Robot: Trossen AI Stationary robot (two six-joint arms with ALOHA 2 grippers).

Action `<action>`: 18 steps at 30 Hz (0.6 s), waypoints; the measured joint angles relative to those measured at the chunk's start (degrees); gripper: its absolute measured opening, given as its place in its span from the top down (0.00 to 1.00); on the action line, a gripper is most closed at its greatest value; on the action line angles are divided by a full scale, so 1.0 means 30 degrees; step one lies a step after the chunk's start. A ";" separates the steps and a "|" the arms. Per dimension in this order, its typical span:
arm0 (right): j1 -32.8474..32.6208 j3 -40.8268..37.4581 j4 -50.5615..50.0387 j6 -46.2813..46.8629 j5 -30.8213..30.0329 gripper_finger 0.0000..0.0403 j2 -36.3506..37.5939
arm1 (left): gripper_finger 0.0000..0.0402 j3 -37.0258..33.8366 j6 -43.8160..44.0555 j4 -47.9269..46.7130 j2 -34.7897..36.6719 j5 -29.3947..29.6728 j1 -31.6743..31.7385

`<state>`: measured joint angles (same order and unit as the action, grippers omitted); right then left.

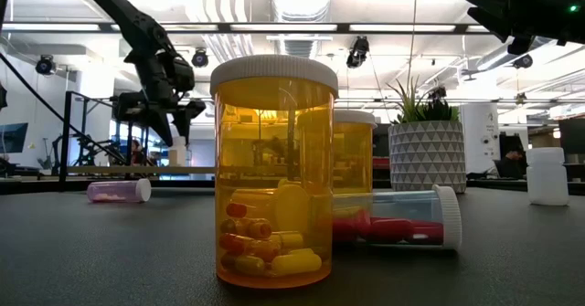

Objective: Pick and place medicine bottles onto shelf by color
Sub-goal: Put the top white pill bottle on the shelf

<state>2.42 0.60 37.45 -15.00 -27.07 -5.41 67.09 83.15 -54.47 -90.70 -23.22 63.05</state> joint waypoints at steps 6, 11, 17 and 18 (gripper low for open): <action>0.0000 -0.0004 0.0000 0.0000 0.0007 0.47 0.0000 | 0.56 0.0134 -0.0351 0.0000 0.0000 0.0007 0.0000; 0.0000 -0.0004 0.0000 0.0000 0.0004 0.47 0.0007 | 0.44 0.0152 -0.0547 0.0004 0.0000 0.0073 0.0000; 0.0000 0.0000 0.0000 0.0000 0.0002 0.47 0.0002 | 0.32 0.0370 -0.1977 0.0019 -0.0006 0.0166 0.0000; 0.0000 -0.0002 0.0000 0.0000 0.0007 0.47 0.0003 | 0.30 0.0441 -0.2494 0.0016 0.0000 0.0357 -0.0007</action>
<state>2.42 0.59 37.45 -15.00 -27.05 -5.40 68.42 75.67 -54.42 -90.70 -22.15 63.02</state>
